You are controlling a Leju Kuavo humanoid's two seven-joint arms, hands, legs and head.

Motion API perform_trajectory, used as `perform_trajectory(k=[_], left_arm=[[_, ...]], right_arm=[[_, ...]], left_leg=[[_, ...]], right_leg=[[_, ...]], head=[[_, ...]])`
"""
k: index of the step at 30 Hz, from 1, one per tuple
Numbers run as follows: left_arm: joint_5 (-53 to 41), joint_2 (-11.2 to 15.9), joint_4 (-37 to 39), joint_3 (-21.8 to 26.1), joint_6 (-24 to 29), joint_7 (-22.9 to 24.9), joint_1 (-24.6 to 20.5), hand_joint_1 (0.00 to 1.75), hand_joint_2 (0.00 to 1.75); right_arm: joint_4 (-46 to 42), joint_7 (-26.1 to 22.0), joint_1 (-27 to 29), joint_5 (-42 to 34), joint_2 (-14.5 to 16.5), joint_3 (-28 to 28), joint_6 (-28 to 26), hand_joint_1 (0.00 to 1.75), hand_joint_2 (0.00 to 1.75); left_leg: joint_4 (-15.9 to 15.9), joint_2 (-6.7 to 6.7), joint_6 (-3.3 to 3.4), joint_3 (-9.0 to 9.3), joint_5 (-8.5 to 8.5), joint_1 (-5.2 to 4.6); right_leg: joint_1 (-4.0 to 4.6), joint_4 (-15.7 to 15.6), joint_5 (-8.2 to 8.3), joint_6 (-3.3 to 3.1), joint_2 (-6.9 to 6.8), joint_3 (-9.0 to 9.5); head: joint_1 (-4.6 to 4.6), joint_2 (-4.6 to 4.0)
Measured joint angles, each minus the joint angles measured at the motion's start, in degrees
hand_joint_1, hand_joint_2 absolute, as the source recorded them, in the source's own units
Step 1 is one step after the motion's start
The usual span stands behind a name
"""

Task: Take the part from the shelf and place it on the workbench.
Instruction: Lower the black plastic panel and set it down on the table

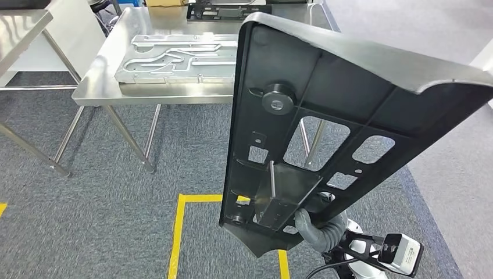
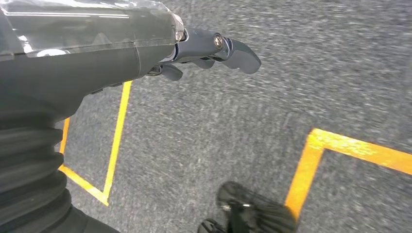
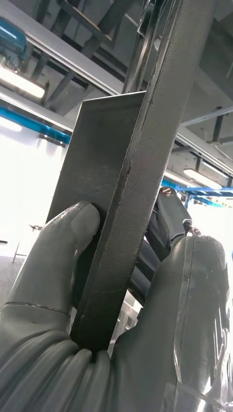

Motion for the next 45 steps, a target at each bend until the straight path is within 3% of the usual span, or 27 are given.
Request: perform_trajectory(k=[2,4,6,8,10,11,12,13,15,17,21,22,25,26,27,28,30,31,32,36,38,41,42,43,45], left_arm=[[0.1,0.0,0.0,0.0,0.0,0.0,0.3,0.00,1.75],[0.1,0.0,0.0,0.0,0.1,-0.1,0.5,0.00,1.75],[0.1,0.0,0.0,0.0,0.0,-0.3,0.4,0.00,1.75],[0.2,0.0,0.0,0.0,-0.1,-0.4,0.3,0.00,1.75],[0.2,0.0,0.0,0.0,-0.1,-0.4,0.3,0.00,1.75],[0.3,0.0,0.0,0.0,-0.1,-0.4,0.4,0.00,1.75],[0.3,0.0,0.0,0.0,-0.1,-0.4,0.4,0.00,1.75],[0.3,0.0,0.0,0.0,-0.1,-0.4,0.4,0.00,1.75],[0.4,0.0,0.0,0.0,-0.1,-0.4,0.4,0.00,1.75],[0.6,0.0,0.0,0.1,0.0,-0.3,0.3,0.00,1.75],[0.7,-0.1,0.0,0.1,0.2,-0.1,0.1,0.00,1.75],[0.8,-0.1,0.0,0.1,0.3,-0.1,0.0,0.00,1.75],[0.8,-0.2,0.0,0.2,0.4,-0.1,-0.2,0.00,1.75],[0.9,-0.2,0.0,0.2,0.4,-0.1,-0.2,0.00,1.75],[0.9,-0.2,0.0,0.2,0.4,-0.1,-0.1,0.00,1.75],[1.0,-0.2,0.0,0.2,0.4,0.0,0.0,0.00,1.75],[1.1,-0.2,0.0,0.2,0.4,0.0,0.1,0.00,1.75],[1.2,-0.2,0.0,0.3,0.4,0.0,0.1,0.00,1.75],[1.3,-0.2,0.0,0.3,0.4,0.0,0.1,0.00,1.75],[1.3,-0.3,0.0,0.5,0.4,0.1,0.1,0.00,1.75],[1.3,-0.3,0.0,0.5,0.4,-0.1,0.1,0.00,1.75],[1.3,-0.3,0.0,0.5,0.0,-0.2,0.1,0.00,1.75],[1.2,-0.3,0.0,0.5,0.0,-0.3,0.2,0.00,1.75],[1.2,-0.4,0.0,0.5,-0.1,-0.3,0.2,0.00,1.75],[1.2,-0.4,0.0,0.5,-0.2,-0.4,0.3,0.00,1.75]], right_arm=[[0.2,0.0,0.0,-0.5,0.0,-0.1,0.4,1.71,1.75],[0.3,0.0,0.0,-0.6,0.0,-0.5,0.6,1.71,1.75],[0.2,0.0,-0.1,-0.5,0.0,-0.9,0.6,1.71,1.75],[0.2,0.0,-0.2,-0.4,0.0,-1.3,0.5,1.71,1.75],[0.2,0.0,-0.1,-0.3,0.0,-1.6,0.4,1.71,1.75],[0.1,0.0,0.0,-0.3,0.0,-1.6,0.3,1.71,1.75],[0.0,0.0,0.0,-0.2,0.0,-1.7,0.3,1.71,1.75],[-0.2,0.0,0.1,-0.2,0.0,-1.7,0.2,1.71,1.75],[-0.7,0.0,0.1,-0.1,0.0,-1.7,0.1,1.71,1.75],[-1.1,0.0,0.2,-0.1,0.0,-1.8,0.2,1.71,1.75],[-1.7,0.0,0.2,0.0,0.3,-1.8,0.3,1.71,1.75],[-1.8,0.0,0.1,0.1,0.5,-1.8,0.3,1.71,1.75],[-1.9,0.0,0.0,0.4,1.0,-1.8,0.1,1.71,1.75],[-1.9,0.0,0.0,0.4,1.1,-1.8,0.1,1.71,1.75],[-1.9,0.0,0.0,0.4,1.2,-1.8,0.0,1.71,1.75],[-1.9,0.0,0.1,0.4,1.4,-1.8,0.0,1.71,1.75],[-1.9,0.0,0.0,0.5,1.9,-1.8,0.1,1.71,1.75],[-1.9,0.0,0.0,0.5,2.1,-1.8,0.1,1.71,1.75],[-1.9,0.0,-0.1,0.5,2.4,-1.7,0.2,1.71,1.75],[-2.2,0.0,-0.5,0.6,3.1,-1.7,0.6,1.71,1.75],[-2.3,0.0,-0.9,0.5,3.2,-1.7,0.6,1.71,1.75],[-2.4,0.0,-0.7,0.5,3.2,-1.8,0.6,1.71,1.75],[-2.5,0.0,-0.6,0.5,3.2,-1.9,0.6,1.71,1.75],[-2.7,0.0,-0.5,0.5,3.2,-1.9,0.6,1.71,1.75],[-3.2,0.0,-0.4,0.5,3.2,-2.2,0.6,1.71,1.75]], left_leg=[[-3.3,-0.65,0.65,0.76,1.94,-0.42],[-4.1,-0.46,1.38,1.55,1.75,-0.50],[-4.8,-0.24,2.05,2.93,1.73,-0.29],[-5.1,-0.12,2.46,3.95,1.35,-0.23],[-5.1,-0.06,2.59,4.59,0.65,-0.23],[-5.1,-0.05,2.56,5.01,0.24,-0.21],[-5.0,-0.06,2.48,5.57,-0.21,-0.18],[-5.0,-0.07,2.37,6.25,-0.70,-0.16],[-5.0,-0.10,1.93,7.48,-1.77,-0.18],[-5.0,-0.10,1.22,8.25,-2.57,-0.26],[-2.5,0.20,-0.06,8.26,-2.82,-0.19],[-0.2,0.32,-0.25,7.15,-3.60,-0.09],[9.7,0.47,-0.91,0.79,-7.96,0.10],[11.2,0.47,-1.00,-0.86,-8.68,0.11],[10.9,0.48,-0.97,-1.63,-8.21,0.11],[8.6,0.49,-0.83,-1.47,-6.40,0.11],[1.4,0.55,-0.39,0.18,-0.85,0.01],[-1.3,0.61,-0.11,0.84,0.89,-0.14],[-2.8,0.65,0.20,1.22,1.92,-0.31],[-3.9,0.53,1.59,2.50,1.77,-0.25],[-4.3,0.50,2.13,3.49,1.39,-0.12],[-4.4,0.48,2.39,4.56,0.29,-0.13],[-4.4,0.47,2.36,5.10,-0.17,-0.13],[-4.4,0.44,2.28,5.78,-0.67,-0.14],[-4.4,0.42,2.03,7.29,-1.78,-0.20]], right_leg=[[-0.13,0.0,-0.33,0.63,0.45,0.26],[-0.16,0.5,-0.14,1.48,0.77,0.44],[-0.17,2.6,-0.65,2.19,0.24,-0.03],[-0.32,8.2,-3.03,2.80,-0.39,-3.29],[-0.51,14.4,-5.64,3.22,-0.51,-7.95],[-0.60,15.5,-5.83,3.33,-0.57,-9.45],[-0.67,14.7,-4.83,3.38,-0.65,-10.00],[-0.71,12.1,-2.63,3.39,-0.75,-9.62],[-0.58,4.8,2.73,3.07,-1.00,-7.64],[-0.21,0.9,4.87,2.19,-1.12,-6.61],[-0.25,-0.1,4.34,0.34,-0.86,-5.00],[-0.32,-0.3,4.07,0.05,-0.87,-4.33],[-0.21,-0.4,2.91,-0.34,-0.91,-3.07],[-0.17,-0.4,2.46,-0.34,-0.85,-2.59],[-0.16,-0.4,1.99,-0.28,-0.79,-2.00],[-0.15,-0.4,1.47,-0.19,-0.74,-1.28],[-0.12,-0.3,0.35,0.16,-0.74,0.17],[-0.09,-0.3,-0.12,0.44,-0.73,0.61],[-0.05,-0.3,-0.50,0.79,-0.71,0.84],[-0.08,1.6,-0.96,2.07,-0.72,0.82],[-0.21,6.9,-2.61,2.54,-0.79,-2.13],[-0.26,15.9,-6.08,3.03,-0.79,-9.14],[-0.26,16.2,-5.66,3.02,-0.80,-10.28],[-0.23,14.4,-3.99,2.86,-0.80,-10.37],[0.00,7.2,1.71,2.09,-0.85,-8.70]], head=[[0.00,0.00],[0.00,0.00],[0.00,0.01],[0.01,0.01],[0.01,0.00],[0.01,0.00],[0.01,0.00],[0.01,0.00],[0.00,0.00],[0.02,0.00],[-0.02,0.00],[-0.02,0.00],[-0.02,0.00],[-0.02,0.00],[-0.03,0.00],[-0.03,0.00],[-0.02,0.00],[-0.02,0.00],[-0.01,0.00],[-0.01,0.00],[-0.01,0.00],[-0.01,0.00],[-0.01,0.00],[-0.01,0.00],[0.00,0.00]])
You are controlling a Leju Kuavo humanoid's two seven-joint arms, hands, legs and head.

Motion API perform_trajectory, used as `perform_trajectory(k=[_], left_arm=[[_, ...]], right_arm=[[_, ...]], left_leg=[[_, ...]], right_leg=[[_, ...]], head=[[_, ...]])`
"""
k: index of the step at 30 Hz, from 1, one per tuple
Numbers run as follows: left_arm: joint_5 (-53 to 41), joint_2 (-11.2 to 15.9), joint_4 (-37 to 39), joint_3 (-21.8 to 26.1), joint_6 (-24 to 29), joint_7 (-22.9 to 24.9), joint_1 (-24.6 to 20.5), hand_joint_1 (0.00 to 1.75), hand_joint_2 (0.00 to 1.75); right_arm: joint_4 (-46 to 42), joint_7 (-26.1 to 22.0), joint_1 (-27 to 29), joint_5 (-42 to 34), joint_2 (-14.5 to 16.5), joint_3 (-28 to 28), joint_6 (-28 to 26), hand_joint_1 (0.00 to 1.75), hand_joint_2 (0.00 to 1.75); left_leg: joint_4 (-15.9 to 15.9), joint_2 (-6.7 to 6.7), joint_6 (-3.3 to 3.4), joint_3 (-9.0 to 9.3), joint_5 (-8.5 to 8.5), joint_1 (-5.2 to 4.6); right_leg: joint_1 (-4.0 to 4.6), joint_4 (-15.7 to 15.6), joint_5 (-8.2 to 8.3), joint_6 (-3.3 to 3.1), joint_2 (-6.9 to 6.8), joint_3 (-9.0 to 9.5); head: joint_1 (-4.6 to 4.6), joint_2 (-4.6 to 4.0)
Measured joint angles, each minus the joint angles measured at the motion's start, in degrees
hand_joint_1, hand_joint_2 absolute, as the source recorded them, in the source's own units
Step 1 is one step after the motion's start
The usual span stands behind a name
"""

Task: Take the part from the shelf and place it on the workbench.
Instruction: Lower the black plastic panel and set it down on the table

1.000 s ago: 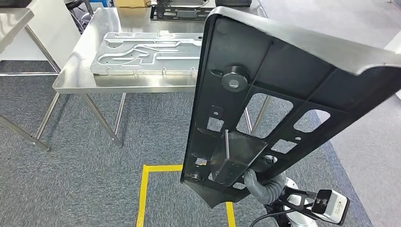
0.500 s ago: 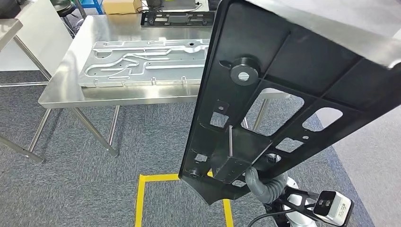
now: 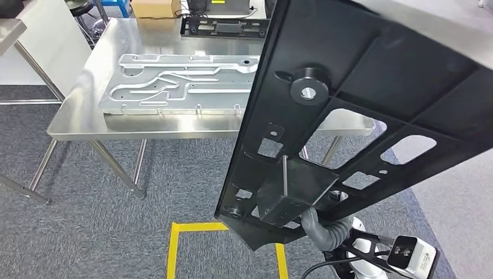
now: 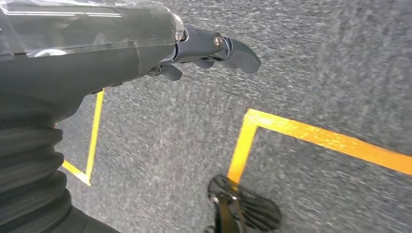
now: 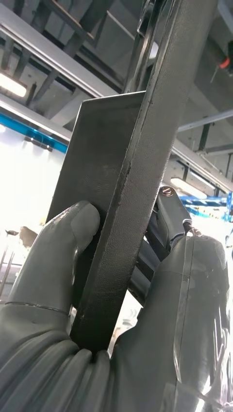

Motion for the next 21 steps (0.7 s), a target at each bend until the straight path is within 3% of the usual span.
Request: perform_trajectory(k=[2,6,7,8,10,12,13,15,17,18,21], left_arm=[[-0.1,-0.1,0.0,0.0,-0.1,-0.1,-0.1,0.00,1.75],[-0.1,-0.2,0.0,0.0,0.0,0.0,-0.4,0.00,1.75],[-0.1,-0.2,0.0,0.0,0.0,0.0,-0.6,0.00,1.75],[-0.1,-0.2,0.0,0.0,0.1,0.1,-0.7,0.00,1.75],[-0.1,-0.3,0.0,0.0,0.2,0.2,-0.9,0.00,1.75],[0.0,-0.3,0.0,0.0,0.3,0.3,-0.7,0.00,1.75],[0.1,-0.3,0.0,0.0,0.3,0.3,-0.7,0.00,1.75],[0.3,-0.3,0.0,0.1,0.5,0.3,-0.6,0.00,1.75],[0.4,-0.3,0.0,0.3,0.5,0.4,-0.6,0.00,1.75],[0.4,-0.3,0.0,0.4,0.6,0.4,-0.6,0.00,1.75],[0.1,-0.3,0.0,0.5,0.5,0.5,-0.8,0.00,1.75]], right_arm=[[-0.6,0.0,0.2,-0.1,0.0,-0.3,0.0,1.71,1.75],[-1.7,0.0,0.9,-0.6,0.4,-0.9,0.4,1.71,1.75],[-2.0,0.0,0.9,-0.7,0.6,-0.9,0.6,1.71,1.75],[-2.2,0.0,1.0,-0.7,0.8,-1.0,0.8,1.71,1.75],[-2.6,0.0,1.2,-0.5,1.3,-1.0,1.0,1.71,1.75],[-2.9,0.0,1.7,0.0,1.6,-1.0,1.1,1.71,1.75],[-3.0,0.0,1.9,0.2,1.7,-1.0,1.1,1.71,1.75],[-3.3,0.0,2.2,0.4,2.0,-1.0,1.2,1.71,1.75],[-3.5,0.0,2.3,0.5,2.1,-1.0,1.1,1.71,1.75],[-3.6,0.0,2.1,0.7,2.2,-1.0,0.9,1.71,1.75],[-3.2,0.1,0.9,1.1,2.5,-1.0,0.1,1.71,1.75]], left_leg=[[-0.2,-0.01,-0.54,0.98,-1.00,-0.14],[0.8,0.18,-2.03,2.06,-1.71,-0.22],[2.2,0.18,-2.34,1.49,-2.45,-0.15],[4.8,0.18,-2.58,0.15,-3.65,-0.03],[11.9,0.18,-2.95,-4.27,-6.57,0.14],[15.7,0.18,-3.17,-7.90,-7.58,0.31],[14.6,0.19,-3.24,-8.43,-6.36,0.41],[7.9,0.20,-3.19,-7.50,-0.53,0.58],[2.6,0.23,-2.77,-6.43,3.41,0.39],[1.7,0.23,-2.43,-6.29,4.05,0.24],[1.2,0.21,-1.32,-5.56,3.90,0.23]], right_leg=[[0.39,-5.3,3.00,-0.78,-0.18,1.45],[0.19,-7.1,2.73,-1.89,0.24,3.09],[0.08,-7.3,2.51,-2.19,0.33,3.77],[0.00,-7.5,2.25,-2.42,0.40,4.39],[0.04,-7.5,1.44,-2.70,0.51,5.28],[-0.01,-7.5,0.46,-2.64,0.72,6.39],[-0.05,-7.5,-0.13,-2.53,0.83,7.17],[-0.13,-7.5,-1.48,-2.16,0.93,8.92],[-0.09,-7.4,-2.64,-1.55,1.00,10.08],[-0.05,-7.4,-3.03,-1.19,1.04,10.30],[-0.01,-6.5,-3.29,-0.24,0.98,10.33]], head=[[0.04,0.00],[0.06,0.00],[0.05,0.00],[0.04,0.00],[0.03,0.00],[0.03,0.00],[0.03,0.00],[0.04,0.00],[0.05,0.00],[0.05,0.00],[0.04,0.00]])
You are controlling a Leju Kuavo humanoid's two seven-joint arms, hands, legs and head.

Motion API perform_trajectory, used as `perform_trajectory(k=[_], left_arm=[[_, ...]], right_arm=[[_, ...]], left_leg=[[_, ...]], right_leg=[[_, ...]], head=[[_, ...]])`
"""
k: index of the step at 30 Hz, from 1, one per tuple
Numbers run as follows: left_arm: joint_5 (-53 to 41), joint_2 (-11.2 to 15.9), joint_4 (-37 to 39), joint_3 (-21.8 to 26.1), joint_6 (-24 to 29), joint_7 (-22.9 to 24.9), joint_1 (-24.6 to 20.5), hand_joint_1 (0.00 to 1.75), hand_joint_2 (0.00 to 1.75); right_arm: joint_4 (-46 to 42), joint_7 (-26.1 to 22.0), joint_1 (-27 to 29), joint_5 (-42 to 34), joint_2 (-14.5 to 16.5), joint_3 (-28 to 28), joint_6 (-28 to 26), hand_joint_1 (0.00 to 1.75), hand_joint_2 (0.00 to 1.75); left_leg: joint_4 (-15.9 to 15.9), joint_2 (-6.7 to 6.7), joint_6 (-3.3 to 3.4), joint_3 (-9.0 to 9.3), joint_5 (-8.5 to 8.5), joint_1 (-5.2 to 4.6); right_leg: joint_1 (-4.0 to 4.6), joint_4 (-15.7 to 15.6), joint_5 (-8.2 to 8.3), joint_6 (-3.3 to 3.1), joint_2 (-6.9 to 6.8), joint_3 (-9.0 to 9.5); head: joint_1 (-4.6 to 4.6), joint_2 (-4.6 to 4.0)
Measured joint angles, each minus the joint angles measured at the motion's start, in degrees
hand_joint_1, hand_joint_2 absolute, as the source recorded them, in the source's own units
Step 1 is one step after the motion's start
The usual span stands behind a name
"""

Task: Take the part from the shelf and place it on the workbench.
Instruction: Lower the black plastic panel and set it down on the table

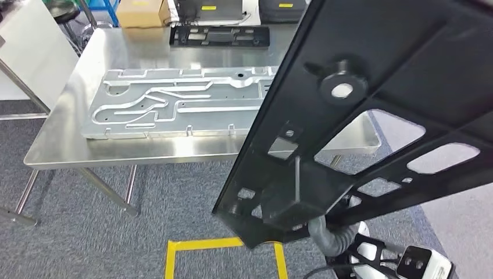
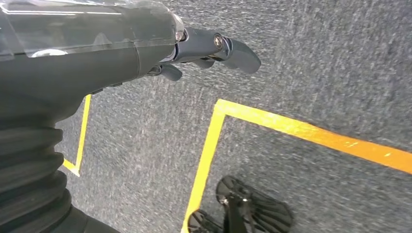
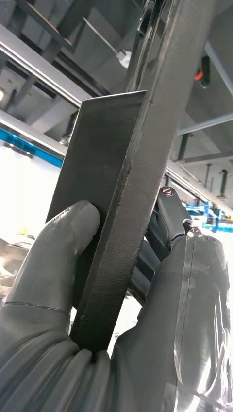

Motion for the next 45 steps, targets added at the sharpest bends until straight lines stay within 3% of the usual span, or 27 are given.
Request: perform_trajectory(k=[2,5,6,7,10,12,16,17,20,21,22,23,25,26,28,31,33,36,37,38,40,41,43,45], left_arm=[[-0.1,0.0,0.0,0.0,-0.1,0.0,-0.2,0.00,1.75],[-0.1,0.0,0.0,0.0,-0.3,-0.1,-0.3,0.00,1.75],[-0.1,0.0,0.0,0.0,-0.3,-0.1,-0.2,0.00,1.75],[-0.1,0.0,0.0,0.0,-0.4,0.0,-0.2,0.00,1.75],[0.0,-0.1,0.0,0.1,-0.3,0.2,-0.2,0.00,1.75],[0.2,-0.1,0.0,0.3,-0.1,0.4,-0.3,0.00,1.75],[0.4,-0.1,0.0,0.5,0.1,0.6,-0.6,0.00,1.75],[0.4,-0.1,0.0,0.5,0.1,0.5,-0.7,0.00,1.75],[0.4,-0.1,0.0,0.5,0.0,0.4,-0.7,0.00,1.75],[0.4,0.0,0.0,0.6,0.0,0.4,-0.5,0.00,1.75],[0.4,0.0,0.0,0.6,-0.1,0.3,-0.4,0.00,1.75],[0.4,0.0,0.0,0.6,-0.1,0.3,-0.3,0.00,1.75],[0.3,0.1,0.0,0.6,-0.1,0.3,-0.3,0.00,1.75],[0.3,0.1,0.0,0.6,-0.1,0.3,-0.3,0.00,1.75],[0.2,0.2,0.0,0.5,-0.2,0.2,-0.2,0.00,1.75],[0.2,0.3,0.0,0.6,-0.3,0.1,-0.1,0.00,1.75],[0.2,0.3,0.0,0.6,-0.3,-0.1,-0.1,0.00,1.75],[0.3,0.3,0.0,0.6,0.0,-0.2,0.0,0.00,1.75],[0.3,0.3,0.0,0.6,0.1,-0.2,0.0,0.00,1.75],[0.4,0.3,0.0,0.6,0.3,-0.2,0.1,0.00,1.75],[0.4,0.2,0.0,0.6,0.4,-0.3,0.1,0.00,1.75],[0.5,0.2,0.0,0.6,0.4,-0.5,0.1,0.00,1.75],[0.5,0.1,0.0,0.6,0.2,-0.7,0.0,0.00,1.75],[0.5,0.1,0.0,0.6,-0.2,-1.0,-0.2,0.00,1.75]], right_arm=[[0.4,0.0,-1.2,-0.1,0.0,0.0,-0.2,1.71,1.75],[0.8,-0.1,-1.9,-0.1,0.1,0.0,-0.2,1.71,1.75],[0.9,-0.1,-1.9,-0.1,0.1,0.0,-0.2,1.71,1.75],[1.0,-0.1,-1.9,-0.1,0.1,0.0,-0.2,1.71,1.75],[1.0,-0.1,-2.0,-0.2,0.1,-0.1,-0.1,1.71,1.75],[1.0,-0.1,-2.3,-0.3,0.2,-0.1,0.0,1.71,1.75],[1.0,-0.1,-2.7,-0.6,0.5,-0.1,0.1,1.71,1.75],[1.0,-0.1,-2.9,-0.7,0.7,-0.1,0.1,1.71,1.75],[1.1,-0.1,-3.2,-0.7,0.8,-0.2,0.1,1.71,1.75],[1.1,-0.1,-3.2,-0.7,0.8,-0.2,0.0,1.71,1.75],[1.1,-0.1,-3.2,-0.7,0.8,-0.2,0.0,1.71,1.75],[1.1,-0.1,-3.2,-0.7,0.8,-0.2,-0.1,1.71,1.75],[1.1,-0.1,-3.2,-0.7,0.8,-0.2,-0.1,1.71,1.75],[1.1,-0.1,-3.2,-0.7,0.8,-0.3,-0.1,1.71,1.75],[1.0,0.0,-3.2,-0.8,0.8,-0.4,-0.2,1.71,1.75],[0.9,0.0,-3.1,-0.8,0.8,-0.6,-0.2,1.71,1.75],[0.8,-0.1,-3.2,-0.7,0.8,-1.0,-0.3,1.71,1.75],[0.8,-0.1,-3.3,0.1,0.8,-1.7,-1.2,1.71,1.75],[0.8,-0.1,-3.4,0.4,0.8,-2.0,-1.7,1.71,1.75],[0.8,-0.1,-3.6,0.7,0.8,-2.2,-2.1,1.71,1.75],[0.8,-0.1,-4.3,1.7,0.8,-2.8,-3.7,1.71,1.75],[1.1,-0.1,-5.1,2.5,0.7,-3.0,-5.3,1.71,1.75],[3.0,0.0,-8.2,4.8,0.0,-3.7,-10.6,1.71,1.75],[7.2,0.2,-12.9,7.8,-1.4,-4.8,-16.3,1.71,1.75]], left_leg=[[-0.6,0.00,0.63,0.94,-0.28,0.15],[-0.7,0.02,1.13,1.94,-1.25,0.10],[-0.7,0.00,1.16,2.40,-1.67,0.07],[-0.7,-0.03,1.15,2.98,-2.13,0.04],[-0.8,-0.10,0.81,4.95,-3.63,-0.10],[-1.1,-0.05,0.28,5.51,-4.31,-0.19],[0.4,0.11,-0.96,5.95,-4.55,-0.34],[2.6,0.10,-1.20,4.89,-5.14,-0.27],[13.0,0.10,-1.94,-1.59,-9.01,0.01],[14.8,0.11,-2.08,-3.27,-9.70,0.08],[14.7,0.11,-2.15,-4.05,-9.17,0.13],[12.4,0.11,-2.14,-3.80,-7.29,0.17],[4.9,0.11,-1.94,-1.60,-2.06,0.16],[1.8,0.13,-1.68,-0.66,-0.71,0.03],[-0.6,0.13,-0.87,0.08,-0.16,-0.22],[-1.2,0.08,0.32,0.97,-0.14,-0.12],[-1.5,0.08,0.87,1.75,-0.38,0.01],[-1.5,0.07,1.19,2.51,-1.19,-0.03],[-1.5,0.06,1.17,2.91,-1.54,-0.04],[-1.5,0.04,1.11,3.43,-1.90,-0.05],[-1.5,-0.02,0.87,4.62,-2.67,-0.09],[-1.5,-0.07,0.66,5.02,-3.00,-0.16],[-1.4,0.04,0.02,5.28,-3.44,-0.31],[-1.0,0.25,-0.65,5.38,-3.56,-0.45]], right_leg=[[-0.12,4.2,-0.88,0.44,-0.37,-2.23],[-0.24,14.3,-4.50,1.17,-0.73,-9.57],[-0.24,15.8,-4.70,1.28,-0.78,-11.30],[-0.22,15.3,-3.70,1.20,-0.82,-12.04],[0.22,5.4,4.21,-0.01,-1.10,-9.84],[0.71,1.0,6.60,-0.91,-1.27,-8.72],[0.39,-0.7,6.40,-2.04,-1.01,-7.16],[0.22,-1.0,6.20,-2.29,-1.02,-6.55],[0.13,-1.2,5.22,-2.71,-1.01,-5.34],[0.12,-1.2,4.83,-2.69,-0.93,-4.90],[0.10,-1.2,4.40,-2.62,-0.82,-4.36],[0.06,-1.1,3.96,-2.49,-0.73,-3.71],[0.04,-1.1,2.99,-2.10,-0.66,-2.36],[0.08,-1.1,2.59,-1.83,-0.63,-2.00],[0.20,-0.9,2.13,-1.17,-0.57,-1.84],[0.18,0.5,1.63,-0.24,-0.64,-2.00],[-0.05,5.2,-0.16,0.32,-0.79,-4.53],[-0.24,14.8,-3.47,0.89,-0.88,-11.41],[-0.25,15.4,-2.94,0.86,-0.89,-12.58],[-0.23,13.9,-1.16,0.72,-0.90,-12.68],[-0.01,6.6,4.34,-0.02,-0.92,-10.58],[0.20,3.3,5.79,-0.41,-0.94,-9.49],[0.55,0.3,6.76,-1.10,-0.87,-8.55],[0.40,-0.3,7.05,-1.63,-0.67,-8.14]], head=[[0.01,0.00],[0.01,0.00],[0.01,0.00],[0.01,0.00],[0.01,0.00],[0.04,0.00],[0.07,0.00],[0.07,0.00],[0.06,0.00],[0.06,0.00],[0.06,0.00],[0.06,0.00],[0.06,0.00],[0.06,0.00],[0.06,0.00],[0.06,0.00],[0.06,0.00],[0.06,0.00],[0.06,0.00],[0.06,0.00],[0.07,0.00],[0.09,0.00],[0.11,0.00],[0.13,0.00]])
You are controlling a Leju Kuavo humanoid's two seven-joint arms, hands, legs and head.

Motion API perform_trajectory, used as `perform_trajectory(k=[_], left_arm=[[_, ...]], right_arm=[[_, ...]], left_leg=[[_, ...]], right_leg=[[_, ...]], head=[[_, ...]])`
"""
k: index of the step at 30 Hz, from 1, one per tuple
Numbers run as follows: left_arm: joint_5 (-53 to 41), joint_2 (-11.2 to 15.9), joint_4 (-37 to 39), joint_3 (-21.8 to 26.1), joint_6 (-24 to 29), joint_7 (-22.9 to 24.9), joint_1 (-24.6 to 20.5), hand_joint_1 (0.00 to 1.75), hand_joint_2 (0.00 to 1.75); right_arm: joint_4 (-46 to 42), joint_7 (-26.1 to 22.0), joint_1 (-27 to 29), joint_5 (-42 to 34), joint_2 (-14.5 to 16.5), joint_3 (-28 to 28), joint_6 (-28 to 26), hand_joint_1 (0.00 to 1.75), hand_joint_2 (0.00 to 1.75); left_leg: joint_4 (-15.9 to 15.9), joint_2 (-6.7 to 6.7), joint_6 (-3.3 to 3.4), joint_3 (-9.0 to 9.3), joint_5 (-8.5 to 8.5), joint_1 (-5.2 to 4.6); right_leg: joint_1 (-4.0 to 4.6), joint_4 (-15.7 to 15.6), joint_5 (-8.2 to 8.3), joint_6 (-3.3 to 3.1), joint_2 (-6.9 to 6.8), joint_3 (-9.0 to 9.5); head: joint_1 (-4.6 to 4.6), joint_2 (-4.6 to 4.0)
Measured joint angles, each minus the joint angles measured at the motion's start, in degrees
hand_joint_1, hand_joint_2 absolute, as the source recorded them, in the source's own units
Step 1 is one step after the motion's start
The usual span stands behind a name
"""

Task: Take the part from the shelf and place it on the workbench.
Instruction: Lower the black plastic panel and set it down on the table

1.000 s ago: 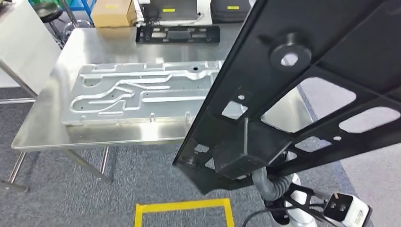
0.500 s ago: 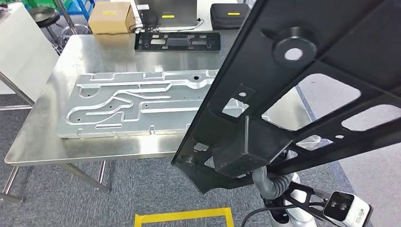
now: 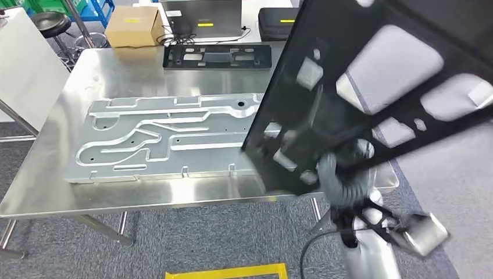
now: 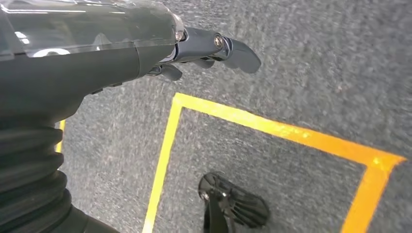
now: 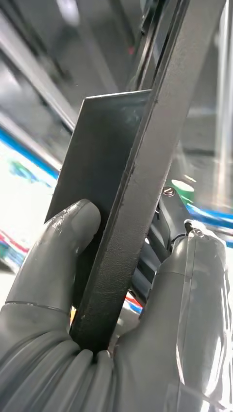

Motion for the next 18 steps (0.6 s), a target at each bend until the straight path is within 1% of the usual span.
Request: perform_trajectory(k=[1,2,3,4,5,6,7,8,9,10,11,12,13,14,16,17,18], left_arm=[[-0.1,0.0,0.0,0.0,-0.3,-0.1,-0.1,0.00,1.75],[-0.2,0.0,0.0,0.0,-0.6,-0.3,-0.3,0.00,1.75],[-0.3,0.1,0.0,0.0,-0.9,-0.4,-0.4,0.00,1.75],[-0.5,0.1,0.0,0.0,-1.2,-0.5,-0.4,0.00,1.75],[-0.7,0.2,0.0,0.0,-1.5,-0.7,-0.5,0.00,1.75],[-0.9,0.3,0.0,-0.1,-1.7,-0.8,-0.4,0.00,1.75],[-1.1,0.4,0.0,-0.1,-1.9,-0.9,-0.4,0.00,1.75],[-1.2,0.4,0.0,-0.1,-2.0,-1.0,-0.4,0.00,1.75],[-1.3,0.5,0.0,-0.2,-2.1,-1.1,-0.5,0.00,1.75],[-1.4,0.5,0.0,-0.2,-2.1,-1.1,-0.6,0.00,1.75],[-1.5,0.5,0.0,-0.2,-2.1,-1.1,-0.7,0.00,1.75],[-1.5,0.6,0.0,-0.2,-2.1,-1.1,-0.8,0.00,1.75],[-1.4,0.6,0.0,-0.2,-2.0,-1.1,-0.9,0.00,1.75],[-1.4,0.6,0.0,-0.2,-2.0,-1.1,-0.9,0.00,1.75],[-1.2,0.5,0.0,-0.2,-1.9,-1.0,-0.9,0.00,1.75],[-1.1,0.5,0.0,-0.2,-1.9,-1.0,-0.9,0.00,1.75],[-1.1,0.5,0.0,-0.2,-1.9,-1.0,-1.0,0.00,1.75]], right_arm=[[2.5,0.3,-2.5,2.0,-0.8,-0.5,-2.4,1.71,1.75],[5.1,0.8,-5.1,4.6,-1.5,-0.9,-4.8,1.71,1.75],[7.6,1.4,-7.6,7.8,-2.1,-1.1,-7.3,1.71,1.75],[10.5,2.4,-10.3,12.1,-2.7,-1.0,-10.2,1.71,1.75],[13.9,3.6,-13.1,17.1,-3.3,-0.6,-13.1,1.71,1.75],[17.7,4.8,-15.8,22.3,-3.8,0.2,-15.9,1.71,1.75],[21.8,6.2,-18.5,27.7,-4.1,1.3,-18.4,1.71,1.75],[26.0,7.5,-21.1,32.8,-4.2,2.8,-20.7,1.71,1.75],[30.5,8.9,-23.9,37.8,-4.1,4.6,-22.6,1.71,1.75],[35.1,10.2,-26.6,42.4,-3.7,6.7,-24.3,1.71,1.75],[39.7,11.5,-29.3,46.5,-3.2,8.9,-25.6,1.71,1.75],[44.0,12.6,-31.8,49.7,-2.5,11.0,-26.3,1.71,1.75],[47.7,13.5,-33.8,52.2,-1.8,13.0,-26.6,1.71,1.75],[51.1,14.2,-35.4,54.1,-1.0,14.9,-26.7,1.71,1.75],[57.0,15.1,-38.0,57.1,0.6,18.3,-26.1,1.71,1.75],[59.7,15.5,-39.1,58.2,1.4,19.9,-25.8,1.71,1.75],[62.0,15.8,-40.2,59.0,2.2,21.2,-25.4,1.71,1.75]], left_leg=[[0.6,0.03,-0.21,0.03,-0.29,0.01],[1.9,0.02,-0.39,-0.55,-1.10,0.05],[4.3,0.00,-0.53,-1.76,-2.48,0.14],[7.7,-0.02,-0.72,-3.59,-4.15,0.23],[11.5,-0.02,-0.92,-5.83,-5.73,0.30],[14.5,-0.02,-1.14,-7.84,-6.66,0.39],[15.9,-0.02,-1.33,-9.14,-6.51,0.46],[14.9,-0.01,-1.48,-9.39,-5.12,0.52],[11.8,0.00,-1.54,-8.59,-2.65,0.56],[7.5,0.05,-1.47,-7.27,0.07,0.56],[3.8,0.11,-1.27,-6.09,1.73,0.47],[1.2,0.16,-0.96,-5.21,2.71,0.34],[0.1,0.17,-0.59,-4.94,3.07,0.21],[0.0,0.11,-0.26,-4.98,2.98,0.09],[-0.3,0.00,0.41,-4.89,3.95,0.39],[-0.5,-0.05,0.65,-4.78,4.10,0.57],[-0.7,-0.05,0.88,-4.67,4.22,0.75]], right_leg=[[-0.15,-0.3,0.18,-0.26,0.03,0.35],[-0.32,-0.6,0.19,-0.52,0.02,0.68],[-0.41,-0.7,0.18,-0.74,-0.01,0.91],[-0.38,-0.7,0.10,-0.91,-0.04,0.97],[-0.35,-0.7,0.03,-1.04,-0.03,0.96],[-0.31,-0.7,-0.02,-1.11,0.01,0.96],[-0.29,-0.7,-0.07,-1.13,0.07,0.97],[-0.28,-0.6,-0.13,-1.11,0.14,1.02],[-0.28,-0.5,-0.23,-1.03,0.21,1.10],[-0.28,-0.4,-0.35,-0.90,0.24,1.18],[-0.23,-0.3,-0.44,-0.73,0.25,1.20],[-0.16,-0.2,-0.51,-0.51,0.24,1.09],[-0.09,-0.1,-0.57,-0.26,0.20,0.97],[-0.02,-0.1,-0.57,0.01,0.13,0.86],[0.12,0.0,-0.93,0.62,-0.07,0.79],[0.11,0.8,-1.60,0.96,-0.17,0.46],[0.03,2.7,-2.77,1.29,-0.22,-0.42]], head=[[0.01,0.00],[0.01,0.00],[0.00,0.00],[0.00,0.00],[-0.01,0.00],[-0.01,0.00],[-0.01,0.00],[-0.01,0.00],[-0.01,0.00],[-0.01,0.00],[-0.01,0.00],[-0.01,0.00],[-0.01,0.00],[-0.01,0.00],[-0.01,0.00],[-0.01,0.00],[-0.01,0.00]])
